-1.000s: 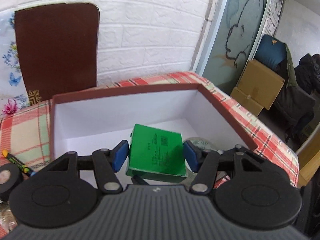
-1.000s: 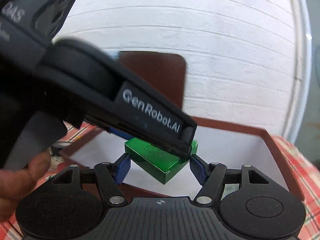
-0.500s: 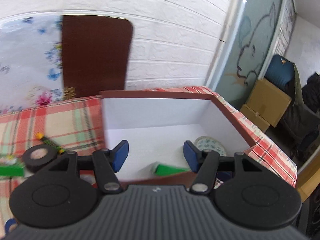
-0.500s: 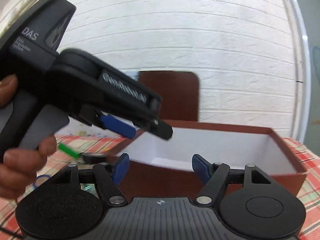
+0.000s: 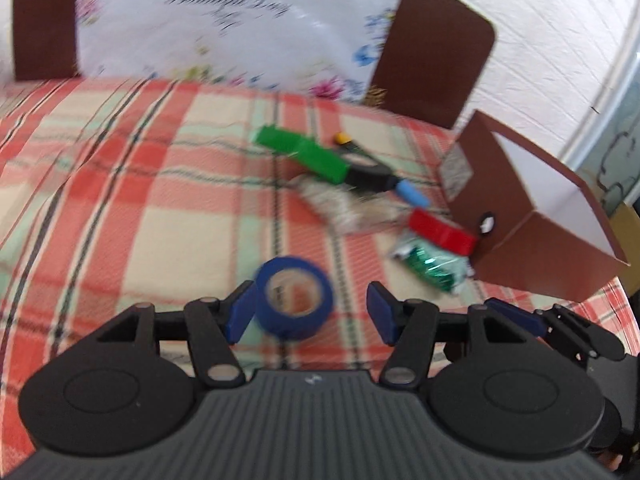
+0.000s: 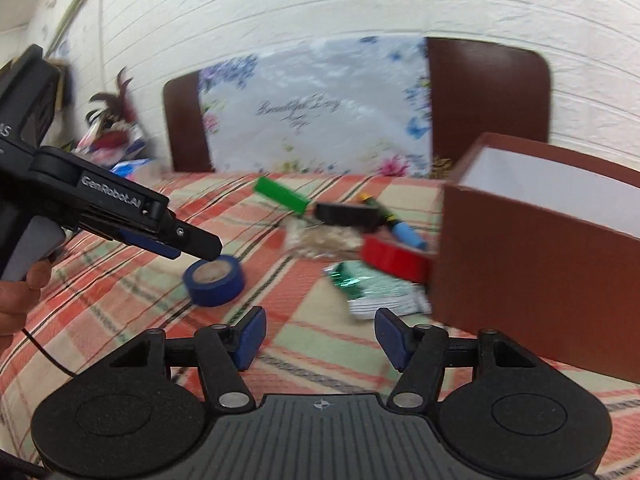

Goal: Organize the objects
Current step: 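Return the left gripper to the blue tape roll and grasp it, then carry the blue tape roll into the brown box and open the left gripper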

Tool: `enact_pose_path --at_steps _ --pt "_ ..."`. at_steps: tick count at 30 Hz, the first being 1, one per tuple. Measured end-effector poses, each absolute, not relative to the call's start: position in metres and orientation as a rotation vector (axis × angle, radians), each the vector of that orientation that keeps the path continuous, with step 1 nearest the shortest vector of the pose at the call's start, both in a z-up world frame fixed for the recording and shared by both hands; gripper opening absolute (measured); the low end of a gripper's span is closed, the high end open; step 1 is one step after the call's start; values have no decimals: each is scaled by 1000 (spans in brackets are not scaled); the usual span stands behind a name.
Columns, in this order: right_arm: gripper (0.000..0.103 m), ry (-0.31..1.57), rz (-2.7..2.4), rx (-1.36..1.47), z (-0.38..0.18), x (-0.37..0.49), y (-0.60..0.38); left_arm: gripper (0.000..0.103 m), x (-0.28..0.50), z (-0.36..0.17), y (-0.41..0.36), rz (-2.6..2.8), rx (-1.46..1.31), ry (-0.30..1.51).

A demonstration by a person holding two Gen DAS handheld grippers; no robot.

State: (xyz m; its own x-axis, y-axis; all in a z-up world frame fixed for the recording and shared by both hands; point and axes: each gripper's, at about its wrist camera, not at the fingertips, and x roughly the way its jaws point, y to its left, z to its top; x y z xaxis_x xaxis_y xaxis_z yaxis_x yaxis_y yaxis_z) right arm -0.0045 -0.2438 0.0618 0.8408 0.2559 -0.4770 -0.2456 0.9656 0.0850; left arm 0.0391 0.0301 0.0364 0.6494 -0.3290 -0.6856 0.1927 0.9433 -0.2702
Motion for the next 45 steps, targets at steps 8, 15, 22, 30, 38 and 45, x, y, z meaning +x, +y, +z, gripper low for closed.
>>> enact_pose_path --at_steps 8,15,22,30,38,45 --pt "57 538 366 -112 60 18 -183 60 56 24 46 -292 -197 837" --pt "57 561 401 -170 56 48 -154 52 68 10 52 -300 -204 863" --pt "53 598 418 -145 45 62 -145 27 69 7 49 -341 -203 857" --pt "53 435 327 -227 74 30 -155 23 59 56 23 -407 -212 755" --pt "53 273 101 -249 114 8 -228 23 70 105 -77 -565 -95 639" --pt "53 277 -59 -156 116 2 -314 23 89 103 -171 -678 -38 653"
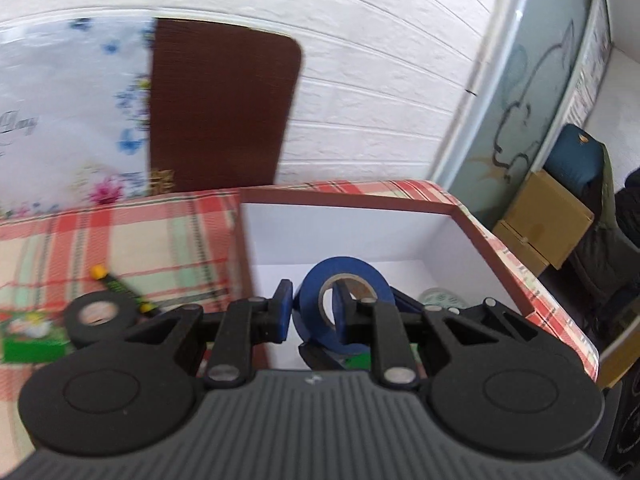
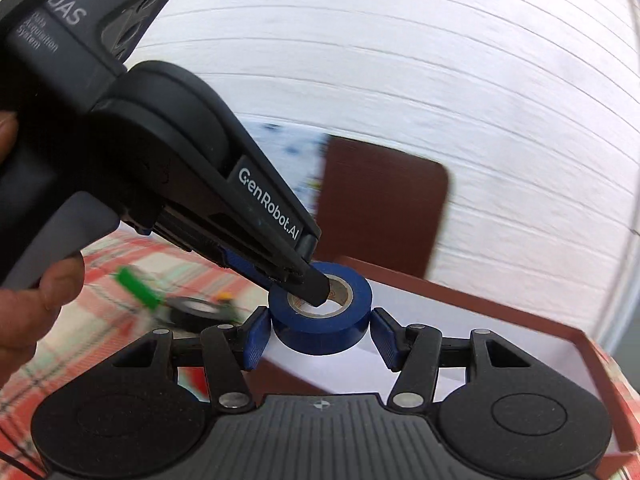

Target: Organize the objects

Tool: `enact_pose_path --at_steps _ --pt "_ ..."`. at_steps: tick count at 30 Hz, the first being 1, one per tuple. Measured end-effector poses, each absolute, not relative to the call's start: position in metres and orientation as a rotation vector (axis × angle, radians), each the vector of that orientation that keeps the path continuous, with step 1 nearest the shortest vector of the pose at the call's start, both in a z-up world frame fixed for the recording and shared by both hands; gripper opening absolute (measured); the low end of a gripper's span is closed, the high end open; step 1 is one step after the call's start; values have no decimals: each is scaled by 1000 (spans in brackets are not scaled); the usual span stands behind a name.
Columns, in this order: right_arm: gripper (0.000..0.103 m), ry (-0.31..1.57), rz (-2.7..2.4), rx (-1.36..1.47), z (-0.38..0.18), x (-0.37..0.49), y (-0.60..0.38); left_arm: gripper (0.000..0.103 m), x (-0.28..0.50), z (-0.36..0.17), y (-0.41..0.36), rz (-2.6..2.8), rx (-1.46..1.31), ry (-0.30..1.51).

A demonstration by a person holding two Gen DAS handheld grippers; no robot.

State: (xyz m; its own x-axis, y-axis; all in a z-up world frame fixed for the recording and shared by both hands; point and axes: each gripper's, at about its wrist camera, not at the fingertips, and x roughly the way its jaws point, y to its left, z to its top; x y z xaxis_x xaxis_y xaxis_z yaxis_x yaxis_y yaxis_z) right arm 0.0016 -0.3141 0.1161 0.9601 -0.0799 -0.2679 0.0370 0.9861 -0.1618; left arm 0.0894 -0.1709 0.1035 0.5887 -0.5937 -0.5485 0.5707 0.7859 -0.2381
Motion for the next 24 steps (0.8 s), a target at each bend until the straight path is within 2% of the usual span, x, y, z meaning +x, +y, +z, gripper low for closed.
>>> enact_pose_path --at_steps 9,11,17,24 --pt "53 338 -173 -36 100 7 -390 23 104 82 -246 -716 30 695" --pt "54 332 -179 -15 98 6 -397 27 103 80 -250 -706 44 694" --pt "54 286 -177 15 97 -10 -391 27 93 88 -229 -700 18 680" --pt "54 206 -95 -19 100 -35 -348 31 64 100 -163 -634 -5 617"
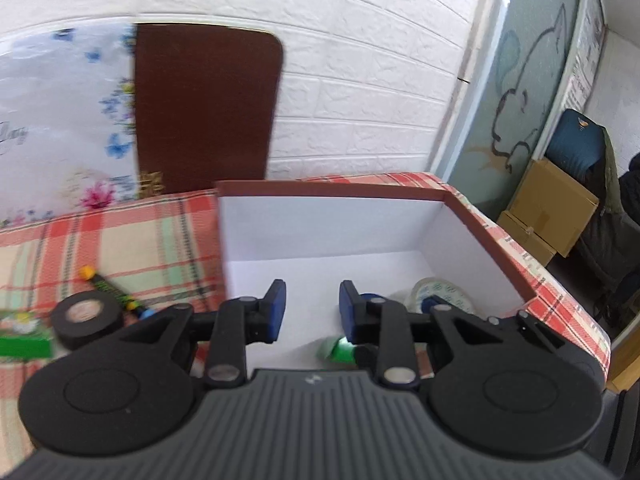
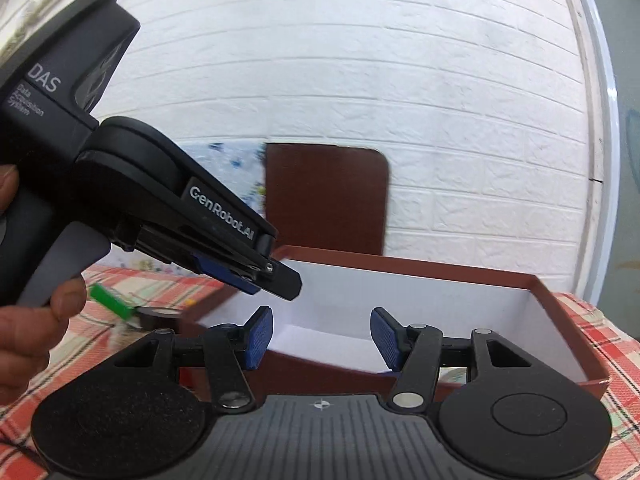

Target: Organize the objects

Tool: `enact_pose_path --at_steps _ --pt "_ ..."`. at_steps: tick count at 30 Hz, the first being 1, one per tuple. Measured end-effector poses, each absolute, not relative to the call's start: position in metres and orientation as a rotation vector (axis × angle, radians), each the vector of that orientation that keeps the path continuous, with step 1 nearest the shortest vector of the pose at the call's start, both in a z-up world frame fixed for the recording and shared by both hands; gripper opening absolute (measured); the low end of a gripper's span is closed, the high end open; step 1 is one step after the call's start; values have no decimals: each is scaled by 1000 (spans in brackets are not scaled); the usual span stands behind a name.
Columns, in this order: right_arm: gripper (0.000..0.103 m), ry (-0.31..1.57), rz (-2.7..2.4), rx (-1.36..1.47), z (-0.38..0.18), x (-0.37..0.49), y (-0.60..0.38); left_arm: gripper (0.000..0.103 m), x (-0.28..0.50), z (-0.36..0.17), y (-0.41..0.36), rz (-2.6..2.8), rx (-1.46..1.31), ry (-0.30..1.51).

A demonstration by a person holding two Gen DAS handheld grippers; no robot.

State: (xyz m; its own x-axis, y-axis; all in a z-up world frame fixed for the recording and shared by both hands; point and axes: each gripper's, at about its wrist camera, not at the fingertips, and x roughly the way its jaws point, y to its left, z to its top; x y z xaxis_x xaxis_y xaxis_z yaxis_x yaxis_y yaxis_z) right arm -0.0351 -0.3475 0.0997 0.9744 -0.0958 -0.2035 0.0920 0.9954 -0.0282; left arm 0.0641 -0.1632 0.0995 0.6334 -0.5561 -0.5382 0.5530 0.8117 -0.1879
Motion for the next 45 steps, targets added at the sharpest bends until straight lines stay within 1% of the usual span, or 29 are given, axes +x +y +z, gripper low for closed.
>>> enact_pose_path --at_steps 6,12,17,20,23,24,26,30,31,35,39,41,42,43,45 --pt "54 257 45 -39 88 -43 -299 31 58 85 -95 -497 -64 669" --pt "53 385 155 -70 66 -18 -252 31 62 46 -39 -359 -141 784" --pt "53 415 168 -176 69 11 -224 31 67 24 -2 -291 -234 833" --pt "51 432 144 -297 73 48 -213 31 67 22 10 -282 -268 825" --pt "43 504 133 -408 74 80 -205 31 66 23 17 -290 -288 810" --pt "38 556 136 -442 72 90 -202 32 65 22 19 -293 -293 807" --pt "38 665 144 -492 68 103 -200 36 65 21 22 -295 -303 803" --pt "38 747 139 -596 55 110 -196 36 66 18 30 -300 -330 801" --pt "32 747 137 -596 55 109 -196 36 66 17 32 -301 -335 801" --pt "30 690 176 -596 56 90 -195 36 65 17 35 -310 -343 797" --pt "25 524 286 -645 53 39 -184 36 63 21 31 -337 -347 793" --pt "25 465 311 -699 46 17 -177 36 62 23 24 -361 -332 795" --pt "30 436 324 -718 42 7 -175 36 61 23 20 -372 -319 796" --pt "45 425 339 -723 39 1 -175 36 60 23 16 -382 -307 798" --pt "57 416 320 -700 36 -7 -177 40 58 24 7 -402 -282 803"
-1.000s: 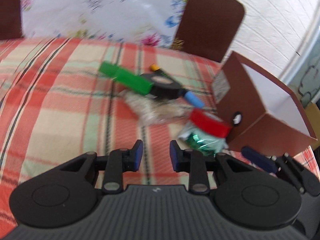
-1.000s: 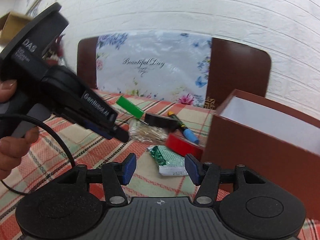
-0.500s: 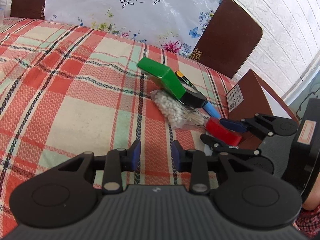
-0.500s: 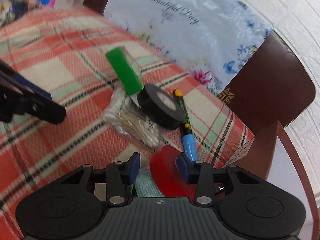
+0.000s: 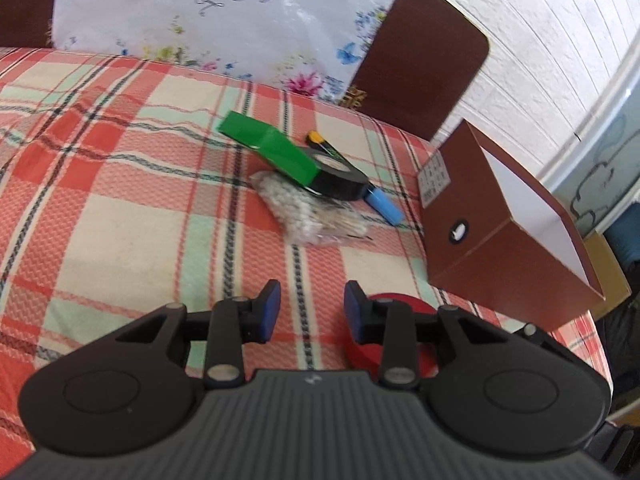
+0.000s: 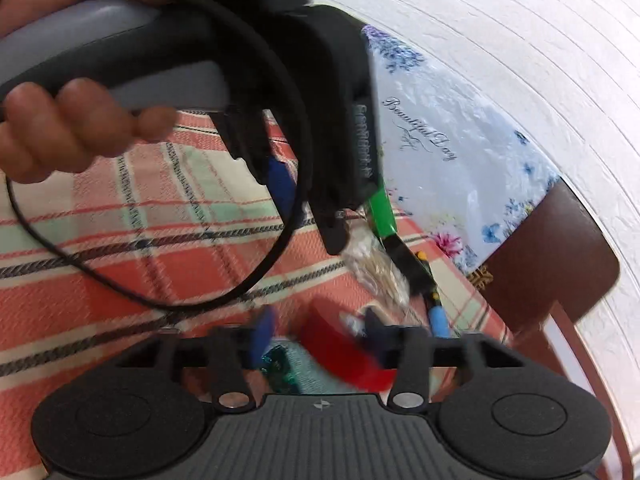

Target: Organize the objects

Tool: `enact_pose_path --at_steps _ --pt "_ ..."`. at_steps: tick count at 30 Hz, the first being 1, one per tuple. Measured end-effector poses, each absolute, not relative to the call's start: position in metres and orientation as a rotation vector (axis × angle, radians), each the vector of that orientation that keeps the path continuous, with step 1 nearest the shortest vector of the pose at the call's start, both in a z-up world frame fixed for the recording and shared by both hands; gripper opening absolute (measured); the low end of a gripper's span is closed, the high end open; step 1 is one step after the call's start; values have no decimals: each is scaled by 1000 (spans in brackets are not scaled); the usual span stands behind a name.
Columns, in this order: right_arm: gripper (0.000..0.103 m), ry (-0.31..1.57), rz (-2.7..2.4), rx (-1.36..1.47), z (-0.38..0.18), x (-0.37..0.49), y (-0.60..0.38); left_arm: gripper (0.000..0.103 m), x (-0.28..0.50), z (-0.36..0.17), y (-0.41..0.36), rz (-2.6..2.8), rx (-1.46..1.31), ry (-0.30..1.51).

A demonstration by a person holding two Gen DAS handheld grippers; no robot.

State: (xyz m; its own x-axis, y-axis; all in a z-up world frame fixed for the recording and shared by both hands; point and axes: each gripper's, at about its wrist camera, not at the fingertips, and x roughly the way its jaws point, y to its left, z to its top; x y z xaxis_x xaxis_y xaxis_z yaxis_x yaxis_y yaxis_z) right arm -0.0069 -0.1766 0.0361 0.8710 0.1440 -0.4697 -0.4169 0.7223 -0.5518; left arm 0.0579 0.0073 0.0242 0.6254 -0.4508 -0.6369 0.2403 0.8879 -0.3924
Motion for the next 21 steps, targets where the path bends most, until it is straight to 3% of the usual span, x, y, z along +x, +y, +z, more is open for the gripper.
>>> enact_pose_path --at_steps 9,16,21 --pt "59 528 251 -209 57 3 -229 41 62 17 -25 -477 -226 878" --pt "70 592 269 -185 40 20 -217 39 73 0 -27 -491 -305 954" --pt "70 557 255 -174 43 19 -213 33 75 12 -25 -483 -304 935"
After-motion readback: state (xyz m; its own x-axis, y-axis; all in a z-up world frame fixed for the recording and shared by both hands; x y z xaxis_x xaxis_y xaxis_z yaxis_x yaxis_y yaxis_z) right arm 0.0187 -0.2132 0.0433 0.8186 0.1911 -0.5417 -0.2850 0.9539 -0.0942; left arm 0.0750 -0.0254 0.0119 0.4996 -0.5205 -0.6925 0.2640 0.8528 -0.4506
